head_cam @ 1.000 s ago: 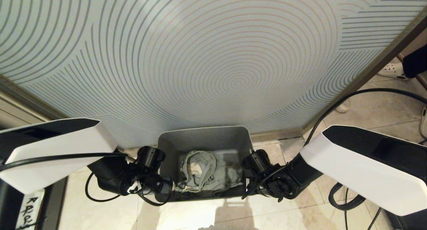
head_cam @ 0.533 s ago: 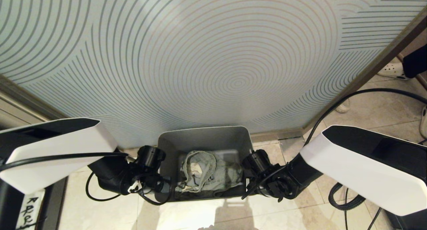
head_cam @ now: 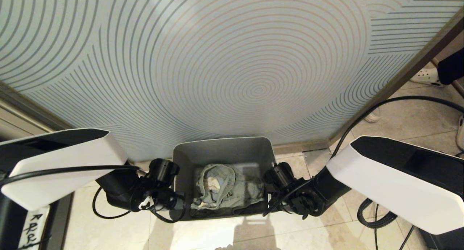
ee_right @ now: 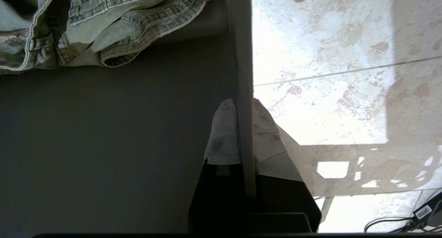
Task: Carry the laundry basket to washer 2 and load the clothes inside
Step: Pick up the clothes basket and put it beside the washing machine
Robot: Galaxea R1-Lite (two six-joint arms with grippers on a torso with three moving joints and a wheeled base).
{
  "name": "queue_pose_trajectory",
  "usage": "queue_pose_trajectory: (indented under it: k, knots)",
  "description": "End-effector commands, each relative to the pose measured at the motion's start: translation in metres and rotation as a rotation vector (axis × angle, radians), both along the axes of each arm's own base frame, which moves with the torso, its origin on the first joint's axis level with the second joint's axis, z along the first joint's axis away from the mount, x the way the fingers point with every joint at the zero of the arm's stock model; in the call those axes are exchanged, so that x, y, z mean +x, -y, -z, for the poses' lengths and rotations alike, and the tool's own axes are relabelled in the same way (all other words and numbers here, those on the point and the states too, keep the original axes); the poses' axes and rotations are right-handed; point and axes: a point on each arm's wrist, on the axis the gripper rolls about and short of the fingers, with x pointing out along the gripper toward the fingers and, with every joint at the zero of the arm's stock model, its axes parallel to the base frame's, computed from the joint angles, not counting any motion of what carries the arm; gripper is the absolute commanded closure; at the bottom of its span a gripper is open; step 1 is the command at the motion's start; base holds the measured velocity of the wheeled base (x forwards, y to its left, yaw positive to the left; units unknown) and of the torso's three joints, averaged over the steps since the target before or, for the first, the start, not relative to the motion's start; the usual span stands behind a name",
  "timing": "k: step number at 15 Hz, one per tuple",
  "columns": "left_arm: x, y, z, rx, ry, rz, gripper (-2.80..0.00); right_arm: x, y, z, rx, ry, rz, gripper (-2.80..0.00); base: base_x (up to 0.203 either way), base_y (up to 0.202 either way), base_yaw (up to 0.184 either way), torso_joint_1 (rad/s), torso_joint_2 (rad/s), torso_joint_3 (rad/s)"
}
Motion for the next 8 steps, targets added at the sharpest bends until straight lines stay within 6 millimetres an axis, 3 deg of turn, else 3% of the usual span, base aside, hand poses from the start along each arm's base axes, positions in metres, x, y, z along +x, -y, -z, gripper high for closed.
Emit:
queue_pose_trajectory:
  k: [1,8]
  knots:
    - [0.0,0.0,-0.003,-0.003,0.007,-0.002,0.0,0.0,0.0,-0.002,0.006,0.005,0.001,0.0,0.0,0.0,0.0,0.0,0.0,0.0]
    - [-0.01,-0.003,-0.028,-0.014,0.049,0.002,0.0,-0.009,-0.009,-0.033,0.046,0.055,-0.031,0.0,0.0,0.0,0.0,0.0,0.0,0.0]
